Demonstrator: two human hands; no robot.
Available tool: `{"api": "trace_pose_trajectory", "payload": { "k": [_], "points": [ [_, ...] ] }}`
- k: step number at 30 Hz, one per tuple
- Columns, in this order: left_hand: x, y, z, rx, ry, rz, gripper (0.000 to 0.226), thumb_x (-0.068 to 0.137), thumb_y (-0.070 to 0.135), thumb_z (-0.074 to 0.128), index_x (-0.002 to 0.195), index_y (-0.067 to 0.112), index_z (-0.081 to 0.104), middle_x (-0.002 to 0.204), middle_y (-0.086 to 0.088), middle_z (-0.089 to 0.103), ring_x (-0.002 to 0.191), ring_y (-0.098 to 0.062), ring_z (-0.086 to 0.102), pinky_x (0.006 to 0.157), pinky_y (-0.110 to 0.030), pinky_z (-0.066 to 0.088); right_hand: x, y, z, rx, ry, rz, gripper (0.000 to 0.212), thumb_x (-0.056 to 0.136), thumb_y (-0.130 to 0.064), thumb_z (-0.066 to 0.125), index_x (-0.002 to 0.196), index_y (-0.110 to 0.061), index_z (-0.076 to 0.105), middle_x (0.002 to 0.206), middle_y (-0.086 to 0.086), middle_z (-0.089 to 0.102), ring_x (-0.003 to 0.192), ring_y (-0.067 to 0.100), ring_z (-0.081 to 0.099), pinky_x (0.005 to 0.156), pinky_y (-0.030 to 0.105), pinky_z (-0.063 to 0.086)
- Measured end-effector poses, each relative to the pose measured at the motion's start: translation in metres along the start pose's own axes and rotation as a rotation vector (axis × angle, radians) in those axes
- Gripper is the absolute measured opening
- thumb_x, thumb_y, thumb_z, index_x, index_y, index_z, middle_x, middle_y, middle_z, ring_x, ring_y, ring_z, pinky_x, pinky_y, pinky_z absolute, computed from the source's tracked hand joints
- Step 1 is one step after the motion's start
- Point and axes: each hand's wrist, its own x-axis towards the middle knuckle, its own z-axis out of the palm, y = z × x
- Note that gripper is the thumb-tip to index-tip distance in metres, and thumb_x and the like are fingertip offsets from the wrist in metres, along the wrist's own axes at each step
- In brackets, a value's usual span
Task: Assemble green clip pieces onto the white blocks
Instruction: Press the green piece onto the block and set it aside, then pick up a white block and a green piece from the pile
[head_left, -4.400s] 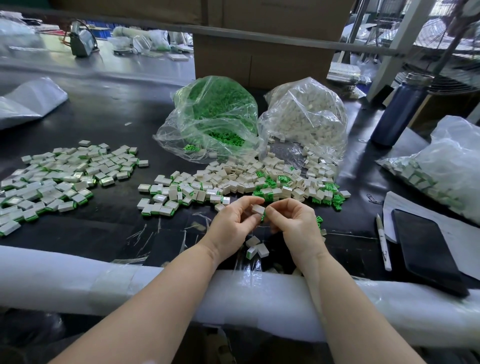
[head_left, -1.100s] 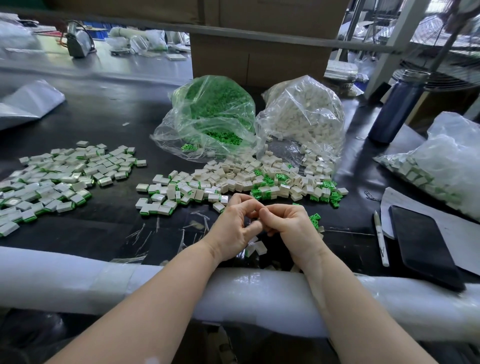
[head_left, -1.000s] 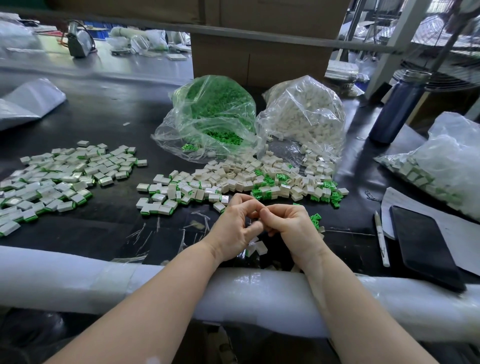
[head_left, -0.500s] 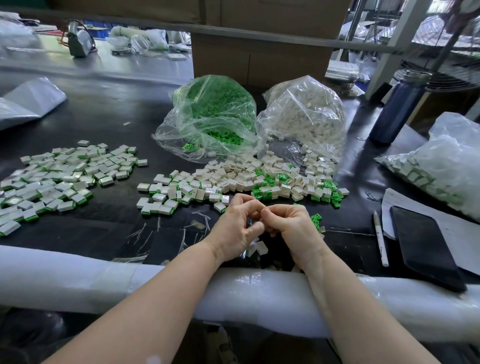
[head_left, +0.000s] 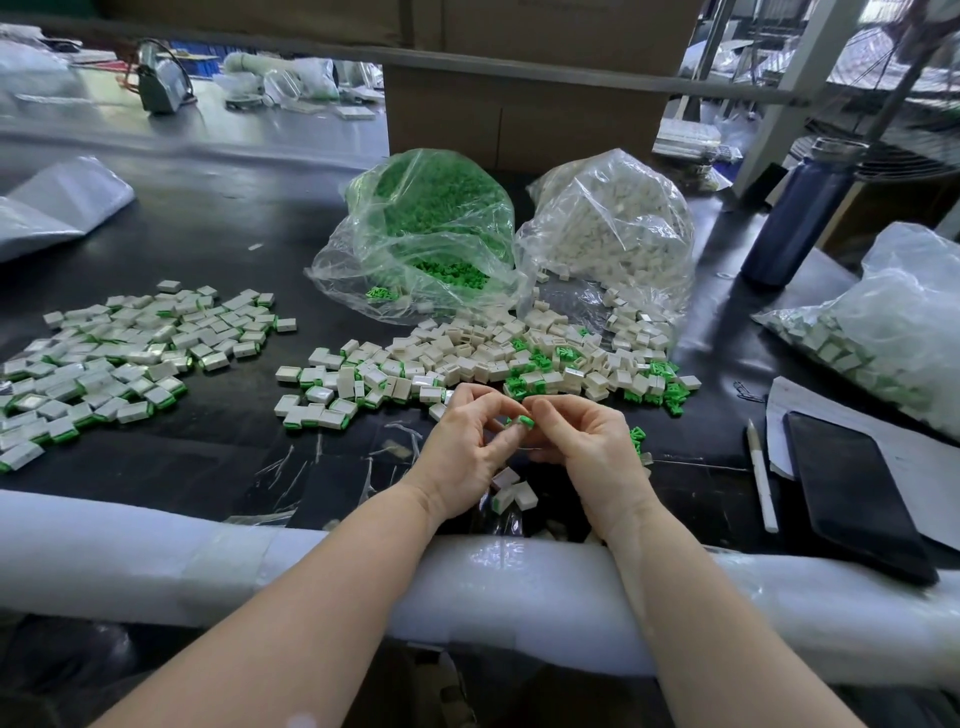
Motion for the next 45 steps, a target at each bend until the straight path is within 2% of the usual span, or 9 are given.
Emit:
{"api": "trace_pose_trajectory", "payload": {
  "k": [7,14,20,25,29,34,38,42,45],
  "points": [
    [0.0,0.001,0.0,0.064,0.007,-0.013,0.016,0.09,0.014,0.059,0.102,0.006,0.063,0.11,-0.007,0.045,0.089,-0.021,0.055,0.081,-0.02,0.049,-0.001,0.001,-0.002,-0.348,0.079,-0.148,0.009,0.081,-0.007,0.07,0.077,-0.015,0.068,0.077,0.006,0.069,0.077,0.024,0.067,0.072,0.041,0.058],
    [0.0,0.0,0.001,0.095,0.018,-0.013,0.014,0.09,0.014,0.059,0.101,0.006,0.064,0.108,-0.002,0.045,0.09,-0.017,0.054,0.076,-0.011,0.046,0.001,0.004,0.001,-0.533,0.082,-0.168,0.007,0.087,-0.011,0.064,0.08,-0.012,0.063,0.074,0.001,0.063,0.068,0.014,0.057,0.065,0.027,0.051],
    [0.0,0.002,0.001,0.102,0.011,-0.008,0.017,0.09,0.019,0.058,0.101,0.008,0.064,0.106,-0.004,0.048,0.09,-0.023,0.055,0.077,-0.015,0.046,0.002,0.007,0.002,-0.514,0.07,-0.129,0.012,0.092,-0.011,0.057,0.082,-0.016,0.056,0.087,0.006,0.061,0.08,0.019,0.057,0.074,0.032,0.052],
    [-0.001,0.003,0.0,0.111,0.034,-0.007,0.018,0.089,0.019,0.059,0.102,0.006,0.065,0.1,-0.004,0.052,0.089,-0.023,0.057,0.079,-0.02,0.047,0.001,0.005,0.002,-0.566,0.065,-0.158,0.01,0.092,-0.012,0.057,0.083,-0.016,0.056,0.084,0.001,0.058,0.073,0.004,0.051,0.065,0.006,0.04],
    [-0.001,0.002,0.0,0.085,0.09,-0.016,0.014,0.088,0.016,0.062,0.099,0.009,0.066,0.091,-0.001,0.061,0.084,-0.017,0.06,0.074,-0.014,0.048,0.001,0.004,0.001,-0.59,0.09,-0.199,0.005,0.089,-0.012,0.061,0.084,-0.013,0.06,0.087,0.006,0.062,0.076,0.011,0.055,0.066,0.008,0.041],
    [0.0,0.0,-0.001,0.042,0.237,-0.08,0.02,0.088,0.008,0.061,0.106,0.013,0.066,0.083,0.0,0.063,0.078,-0.016,0.061,0.077,-0.026,0.053,0.002,0.003,-0.002,-0.584,0.212,-0.228,0.01,0.085,-0.012,0.066,0.077,-0.016,0.062,0.082,0.005,0.063,0.074,0.014,0.057,0.066,0.014,0.043],
    [0.0,-0.005,-0.003,0.167,0.409,-0.072,0.022,0.088,0.005,0.06,0.105,0.016,0.069,0.092,0.002,0.059,0.079,-0.011,0.057,0.076,-0.014,0.047,0.002,0.003,-0.003,-0.592,0.281,-0.217,0.014,0.085,-0.012,0.067,0.074,-0.019,0.061,0.082,0.005,0.063,0.069,0.008,0.054,0.061,0.005,0.038],
    [0.002,-0.01,-0.007,0.235,0.476,-0.129,0.024,0.089,0.002,0.057,0.109,0.009,0.067,0.104,0.001,0.047,0.089,-0.012,0.051,0.076,0.005,0.031,0.004,0.004,-0.005,-0.603,0.329,-0.194,0.009,0.085,-0.013,0.066,0.077,-0.014,0.063,0.085,0.008,0.064,0.073,0.016,0.055,0.07,0.022,0.044],
    [0.002,-0.011,-0.006,0.324,0.439,-0.174,0.031,0.089,0.004,0.056,0.12,0.003,0.06,0.113,-0.001,0.038,0.102,-0.014,0.044,0.089,-0.003,0.026,0.005,0.005,-0.008,-0.61,0.378,-0.179,0.01,0.086,-0.013,0.065,0.076,-0.015,0.062,0.086,0.009,0.063,0.074,0.017,0.054,0.072,0.028,0.043]
  ]
}}
